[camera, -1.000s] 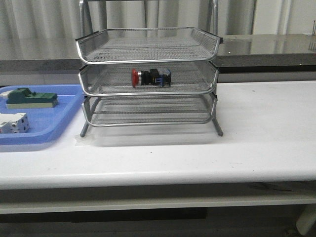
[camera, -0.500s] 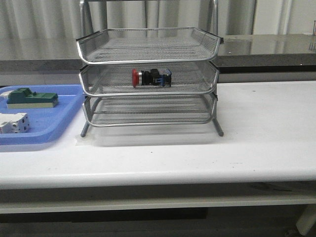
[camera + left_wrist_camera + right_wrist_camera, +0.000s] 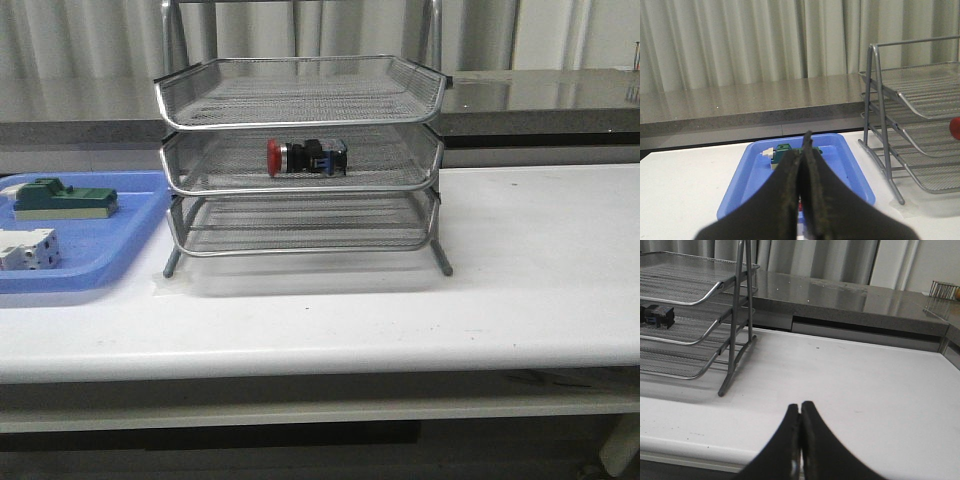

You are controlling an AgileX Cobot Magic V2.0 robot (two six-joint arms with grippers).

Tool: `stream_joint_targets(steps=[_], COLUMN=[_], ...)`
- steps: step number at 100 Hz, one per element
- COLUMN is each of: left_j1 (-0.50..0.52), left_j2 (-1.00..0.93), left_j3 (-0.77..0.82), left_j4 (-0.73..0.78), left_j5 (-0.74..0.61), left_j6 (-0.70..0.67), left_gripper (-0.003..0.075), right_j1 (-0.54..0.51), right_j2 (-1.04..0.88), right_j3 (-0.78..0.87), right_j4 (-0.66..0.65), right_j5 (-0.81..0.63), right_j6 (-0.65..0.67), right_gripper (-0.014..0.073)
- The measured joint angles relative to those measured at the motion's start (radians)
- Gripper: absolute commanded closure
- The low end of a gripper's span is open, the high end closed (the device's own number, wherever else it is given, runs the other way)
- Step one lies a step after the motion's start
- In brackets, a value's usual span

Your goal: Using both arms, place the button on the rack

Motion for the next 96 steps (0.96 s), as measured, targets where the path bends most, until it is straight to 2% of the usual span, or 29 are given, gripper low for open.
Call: stream_joint_targets(steps=[96], left_j1=[0.000], left_j2=[0.000], left_j3=[0.000], left_j4=[0.014], left_j5=[0.010], left_j6=[-0.012], left_gripper=[0.0741], right_j1=[0.000], right_j2=[0.000], right_j3=[0.000], right_j4=[0.000], right_j5=[0.000], right_j6=[-0.003], right_gripper=[0.0659])
